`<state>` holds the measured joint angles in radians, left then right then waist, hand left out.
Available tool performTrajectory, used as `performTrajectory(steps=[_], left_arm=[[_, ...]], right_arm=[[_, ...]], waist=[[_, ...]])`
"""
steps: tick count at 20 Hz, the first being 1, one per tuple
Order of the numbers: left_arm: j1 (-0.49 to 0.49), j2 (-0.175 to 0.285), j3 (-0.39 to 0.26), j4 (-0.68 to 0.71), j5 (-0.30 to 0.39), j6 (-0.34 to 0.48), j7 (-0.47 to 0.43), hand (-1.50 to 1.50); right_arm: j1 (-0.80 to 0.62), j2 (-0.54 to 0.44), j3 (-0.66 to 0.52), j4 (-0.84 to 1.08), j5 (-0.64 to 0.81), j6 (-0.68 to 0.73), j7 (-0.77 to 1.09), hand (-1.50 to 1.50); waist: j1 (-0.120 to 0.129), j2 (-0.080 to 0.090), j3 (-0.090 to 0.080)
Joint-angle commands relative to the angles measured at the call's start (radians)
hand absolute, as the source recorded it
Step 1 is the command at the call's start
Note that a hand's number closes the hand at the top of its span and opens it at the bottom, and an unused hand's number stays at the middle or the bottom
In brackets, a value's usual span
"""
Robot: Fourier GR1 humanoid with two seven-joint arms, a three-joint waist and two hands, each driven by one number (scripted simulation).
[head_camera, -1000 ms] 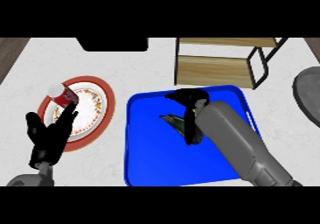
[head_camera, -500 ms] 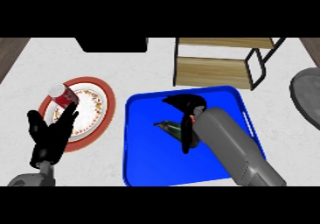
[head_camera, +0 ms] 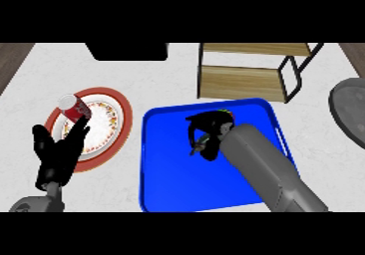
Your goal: Pick the eggplant from the tray and place it in the tiered shelf
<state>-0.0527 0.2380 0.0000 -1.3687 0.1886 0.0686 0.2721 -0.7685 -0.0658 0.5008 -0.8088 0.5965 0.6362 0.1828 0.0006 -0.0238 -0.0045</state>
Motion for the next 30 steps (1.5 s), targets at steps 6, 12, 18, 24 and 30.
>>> performTrajectory(steps=[6,12,18,24,30], left_arm=[[0.011,-0.008,0.002,-0.027,-0.010,0.016,0.055,0.00],[0.028,-0.003,0.017,0.011,0.003,-0.011,0.012,0.00],[0.074,-0.010,0.011,-0.015,-0.006,-0.010,0.000,0.00],[0.059,0.010,0.057,0.039,0.011,-0.023,-0.023,0.00],[0.038,-0.022,0.009,0.014,-0.015,-0.016,0.018,0.00]], right_arm=[[0.095,0.059,-0.085,-0.168,-0.028,-0.138,0.065,1.50],[0.135,0.065,-0.107,-0.348,0.005,-0.527,0.332,1.50],[0.102,0.066,-0.051,-0.690,0.096,-0.643,0.545,1.50],[0.017,0.053,-0.082,-1.028,0.202,-0.508,0.866,1.50],[-0.207,-0.002,-0.290,-1.119,0.150,-0.288,1.019,1.50]], waist=[[-0.007,0.019,0.005],[-0.022,0.010,0.004],[-0.029,0.003,0.004],[-0.045,0.005,0.003],[-0.018,0.015,0.004]])
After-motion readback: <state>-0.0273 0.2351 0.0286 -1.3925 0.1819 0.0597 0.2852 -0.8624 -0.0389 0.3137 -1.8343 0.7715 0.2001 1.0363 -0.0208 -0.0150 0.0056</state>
